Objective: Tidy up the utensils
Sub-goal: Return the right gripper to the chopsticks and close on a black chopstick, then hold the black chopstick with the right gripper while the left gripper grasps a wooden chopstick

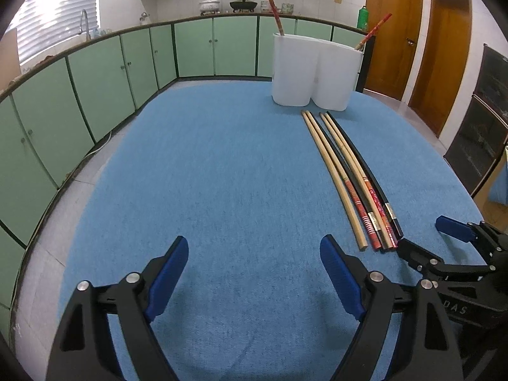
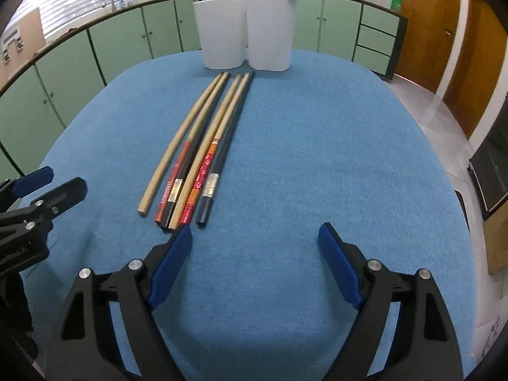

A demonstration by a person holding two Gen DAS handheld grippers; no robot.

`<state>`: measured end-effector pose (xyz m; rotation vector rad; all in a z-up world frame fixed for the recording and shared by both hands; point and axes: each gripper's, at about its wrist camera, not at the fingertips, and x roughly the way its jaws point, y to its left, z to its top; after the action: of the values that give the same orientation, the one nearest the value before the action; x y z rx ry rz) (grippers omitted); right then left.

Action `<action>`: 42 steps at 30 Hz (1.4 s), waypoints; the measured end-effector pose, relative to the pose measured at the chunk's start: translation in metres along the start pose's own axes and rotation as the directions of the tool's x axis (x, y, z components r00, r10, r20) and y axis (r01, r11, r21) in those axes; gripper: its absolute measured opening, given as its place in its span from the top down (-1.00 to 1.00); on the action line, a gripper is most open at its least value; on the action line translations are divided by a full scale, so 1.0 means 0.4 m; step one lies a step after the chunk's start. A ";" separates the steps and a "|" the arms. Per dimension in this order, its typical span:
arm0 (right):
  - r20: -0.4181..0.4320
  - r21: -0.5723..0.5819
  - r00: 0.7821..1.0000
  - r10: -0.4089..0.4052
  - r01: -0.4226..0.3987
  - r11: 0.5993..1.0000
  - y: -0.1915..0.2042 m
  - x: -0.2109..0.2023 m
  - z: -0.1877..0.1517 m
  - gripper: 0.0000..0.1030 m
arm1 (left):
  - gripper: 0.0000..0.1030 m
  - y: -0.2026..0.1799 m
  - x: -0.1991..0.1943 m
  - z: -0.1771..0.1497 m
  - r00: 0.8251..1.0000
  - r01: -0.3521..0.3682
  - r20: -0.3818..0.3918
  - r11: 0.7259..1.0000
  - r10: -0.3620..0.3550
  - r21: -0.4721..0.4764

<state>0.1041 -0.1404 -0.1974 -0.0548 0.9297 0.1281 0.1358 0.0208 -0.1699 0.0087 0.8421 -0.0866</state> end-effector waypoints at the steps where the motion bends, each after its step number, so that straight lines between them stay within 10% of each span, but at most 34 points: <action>1: -0.001 0.003 1.000 0.000 0.000 1.000 0.001 -0.001 0.004 -0.56 | -0.62 -0.001 0.001 0.001 1.000 -0.001 0.000 1.000 0.001 0.000; 10: 0.011 0.003 1.000 -0.003 0.003 1.000 0.021 0.003 0.013 -0.14 | -0.62 -0.003 0.013 0.001 1.000 0.001 -0.011 1.000 -0.001 -0.005; 18: 0.021 -0.043 0.999 0.036 -0.035 0.998 0.039 -0.003 0.015 0.87 | -0.62 -0.028 0.027 0.003 1.000 0.019 -0.023 1.000 -0.019 0.009; 42: 0.029 0.060 0.999 0.027 -0.029 0.998 -0.086 -0.021 -0.007 0.86 | -0.62 -0.140 0.080 0.008 0.997 0.031 -0.078 0.997 -0.025 0.077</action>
<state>0.1017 -0.1756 -0.1926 0.0159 0.9058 0.1260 0.1550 -0.0374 -0.1899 0.0746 0.9158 -0.1460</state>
